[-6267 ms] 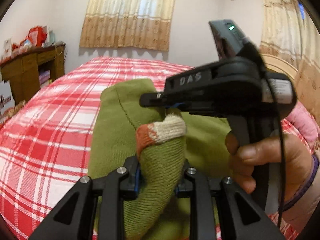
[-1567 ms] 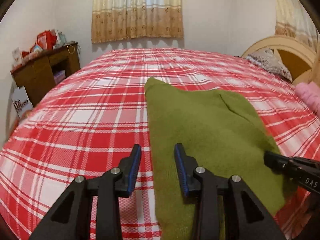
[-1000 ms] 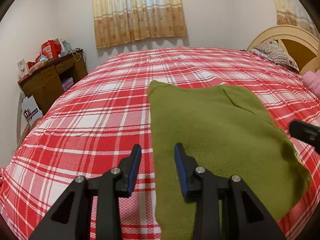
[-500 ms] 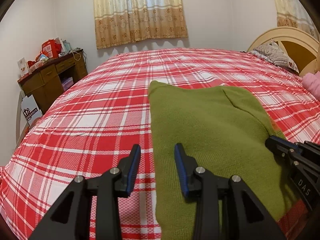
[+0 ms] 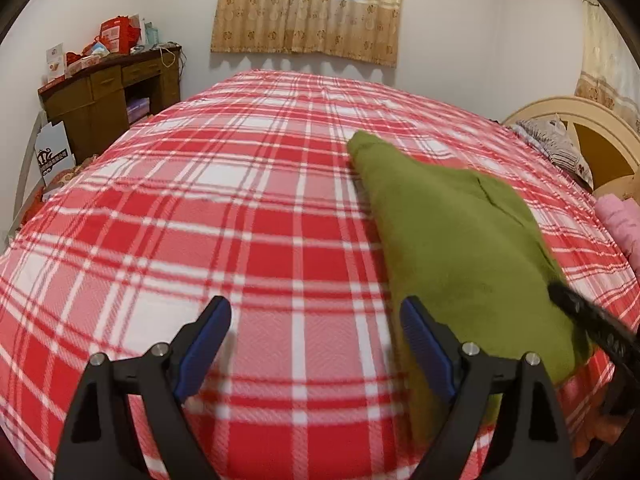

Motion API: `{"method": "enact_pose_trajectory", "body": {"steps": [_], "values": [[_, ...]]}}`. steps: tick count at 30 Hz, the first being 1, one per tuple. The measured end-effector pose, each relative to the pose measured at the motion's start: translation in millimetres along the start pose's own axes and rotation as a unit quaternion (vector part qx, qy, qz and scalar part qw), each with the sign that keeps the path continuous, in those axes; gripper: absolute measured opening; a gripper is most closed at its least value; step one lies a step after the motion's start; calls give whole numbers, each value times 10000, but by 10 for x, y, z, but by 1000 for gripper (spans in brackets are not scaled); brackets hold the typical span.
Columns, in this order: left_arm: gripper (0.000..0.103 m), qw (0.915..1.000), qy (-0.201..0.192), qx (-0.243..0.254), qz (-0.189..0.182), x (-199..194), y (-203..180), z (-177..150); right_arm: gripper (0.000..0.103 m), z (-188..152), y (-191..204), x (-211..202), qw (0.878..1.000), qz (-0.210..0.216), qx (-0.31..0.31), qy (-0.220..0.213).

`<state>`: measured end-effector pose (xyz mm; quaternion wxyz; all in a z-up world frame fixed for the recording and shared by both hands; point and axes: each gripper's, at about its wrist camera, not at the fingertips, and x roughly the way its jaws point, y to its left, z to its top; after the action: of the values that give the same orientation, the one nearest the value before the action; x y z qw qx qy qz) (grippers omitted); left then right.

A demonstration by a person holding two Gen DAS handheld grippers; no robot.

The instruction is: Fold small clothes

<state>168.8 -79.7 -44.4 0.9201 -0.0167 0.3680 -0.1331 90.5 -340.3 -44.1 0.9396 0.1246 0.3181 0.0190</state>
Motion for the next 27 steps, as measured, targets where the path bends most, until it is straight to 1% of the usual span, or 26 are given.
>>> {"method": "enact_pose_trajectory", "body": {"steps": [1, 4, 8, 9, 10, 11, 12, 14, 15, 17, 18, 19, 20, 21, 23, 26, 27], "values": [[89, 10000, -17, -8, -50, 8, 5, 42, 2, -21, -26, -14, 9999, 88, 81, 10], [89, 9995, -83, -43, -292, 63, -62, 228, 2, -49, -41, -18, 9998, 159, 140, 26], [89, 9985, -150, 126, -503, 141, -196, 400, 2, -40, -71, -4, 9992, 301, 249, 78], [89, 9980, -88, 149, -607, 193, -239, 459, 2, -30, -143, -12, 9973, 522, 479, 166], [89, 9973, 15, 133, -726, 250, -274, 514, 2, -30, -143, -12, 9973, 522, 479, 166], [89, 9965, 83, 104, -828, 280, -289, 546, 2, -6, -183, -27, 9960, 611, 623, 197], [89, 9951, 174, 47, -976, 343, -311, 591, 2, 83, -242, -97, 9938, 759, 814, 88], [89, 9931, 349, -51, -1123, 476, -357, 640, 3, 142, -260, -133, 9938, 754, 823, 10], [89, 9930, 439, -82, -1098, 553, -384, 640, 6, 301, -294, -152, 9948, 645, 782, -34], [86, 9922, 654, -145, -1047, 687, -428, 582, 26, 352, -309, -142, 9950, 616, 782, -21], [84, 9913, 735, -178, -1078, 726, -442, 534, 52, 464, -362, -75, 9952, 536, 818, -1], [83, 9904, 790, -203, -1112, 756, -458, 491, 71, 499, -382, -26, 9954, 495, 820, -23], [83, 9903, 806, -220, -1106, 764, -467, 442, 73, 499, -382, -26, 9954, 495, 820, -23], [83, 9903, 804, -235, -1109, 766, -480, 399, 73, 523, -402, 45, 9959, 467, 779, 4], [83, 9900, 790, -188, -1157, 741, -482, 386, 73, 538, -433, 192, 9968, 302, 720, 158], [83, 9879, 865, -184, -1277, 761, -475, 388, 73, 464, -518, 475, 9950, 228, 837, 490], [83, 9880, 857, -169, -1275, 756, -478, 386, 73, 410, -541, 550, 9939, 337, 896, 554]]}}
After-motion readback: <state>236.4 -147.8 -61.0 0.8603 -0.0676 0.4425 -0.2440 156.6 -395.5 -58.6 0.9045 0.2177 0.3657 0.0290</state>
